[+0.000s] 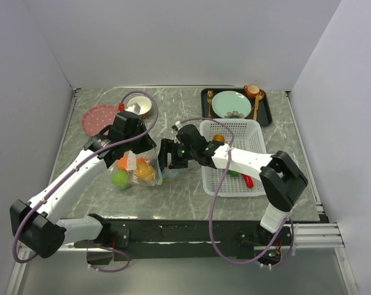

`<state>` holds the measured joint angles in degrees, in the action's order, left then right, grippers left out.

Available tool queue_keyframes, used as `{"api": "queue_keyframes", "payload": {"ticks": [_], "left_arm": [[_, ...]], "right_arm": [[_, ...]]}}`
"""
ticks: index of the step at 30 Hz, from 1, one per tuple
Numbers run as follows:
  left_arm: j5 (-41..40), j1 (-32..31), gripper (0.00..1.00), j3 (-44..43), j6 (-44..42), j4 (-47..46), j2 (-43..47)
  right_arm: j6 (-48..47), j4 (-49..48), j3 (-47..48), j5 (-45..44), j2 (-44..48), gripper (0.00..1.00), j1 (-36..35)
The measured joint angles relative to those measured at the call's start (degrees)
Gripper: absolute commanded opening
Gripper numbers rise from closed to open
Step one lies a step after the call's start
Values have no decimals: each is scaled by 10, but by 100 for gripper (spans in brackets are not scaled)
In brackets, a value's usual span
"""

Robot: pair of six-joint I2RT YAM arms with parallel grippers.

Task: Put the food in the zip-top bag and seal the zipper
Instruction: Place the fake vegetable in the zipper food storage bag.

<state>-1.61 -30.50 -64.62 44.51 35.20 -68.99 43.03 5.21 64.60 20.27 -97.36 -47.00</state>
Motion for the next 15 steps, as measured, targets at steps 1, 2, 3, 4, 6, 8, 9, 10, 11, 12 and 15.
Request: {"api": "queue_keyframes", "payload": {"ticks": [1,2,3,4,6,8,9,10,11,12,15], "left_arm": [[-3,0,1,0,2,0,1],[-7,0,1,0,2,1,2],[-13,0,1,0,3,2,5],[-20,0,1,0,5,2,8],[-35,0,1,0,8,2,19],[-48,0,1,0,11,2,34],[-54,1,1,0,12,2,43],[-57,1,1,0,13,2,49],[-61,1,1,0,13,2,54],[-65,1,1,0,13,2,57],[-75,1,1,0,15,5,55]], "right_arm": [[-1,8,0,-13,12,85,0],[-2,13,0,-26,23,85,0],[-4,21,0,-44,37,85,0],[-5,28,-1,-62,54,85,0],[-7,41,-2,-96,85,86,0],[-9,53,-2,-134,121,87,0],[-10,58,-2,-152,136,89,0],[-10,61,-3,-169,148,90,0],[-9,65,-5,-186,161,90,0],[-9,69,-10,-207,176,90,0],[-7,85,-23,-252,202,91,2]]}}
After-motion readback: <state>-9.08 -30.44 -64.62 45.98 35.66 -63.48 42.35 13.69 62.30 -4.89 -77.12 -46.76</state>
